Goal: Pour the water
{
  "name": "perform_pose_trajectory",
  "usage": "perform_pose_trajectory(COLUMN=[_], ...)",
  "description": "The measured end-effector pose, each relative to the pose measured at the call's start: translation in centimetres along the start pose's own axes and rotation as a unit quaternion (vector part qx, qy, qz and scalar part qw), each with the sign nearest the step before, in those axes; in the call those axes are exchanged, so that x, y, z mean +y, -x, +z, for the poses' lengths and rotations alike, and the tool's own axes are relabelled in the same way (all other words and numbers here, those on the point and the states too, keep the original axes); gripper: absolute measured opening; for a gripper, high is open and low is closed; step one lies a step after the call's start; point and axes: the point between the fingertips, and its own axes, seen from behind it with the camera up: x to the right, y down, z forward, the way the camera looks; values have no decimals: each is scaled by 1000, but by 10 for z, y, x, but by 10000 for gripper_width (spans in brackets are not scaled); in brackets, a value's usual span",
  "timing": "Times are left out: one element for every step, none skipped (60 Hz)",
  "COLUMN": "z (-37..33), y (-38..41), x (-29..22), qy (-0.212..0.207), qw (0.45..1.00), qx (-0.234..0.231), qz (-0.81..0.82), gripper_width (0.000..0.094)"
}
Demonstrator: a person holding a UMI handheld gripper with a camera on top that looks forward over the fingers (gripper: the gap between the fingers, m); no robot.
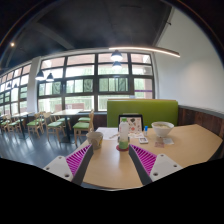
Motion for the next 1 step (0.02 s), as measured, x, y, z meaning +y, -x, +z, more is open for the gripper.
perform_pose_trajectory(z=[-2], y=[0], x=[0], qy=[-1], qw=[1000], qx=[-1], qz=[0], gripper_width=[820])
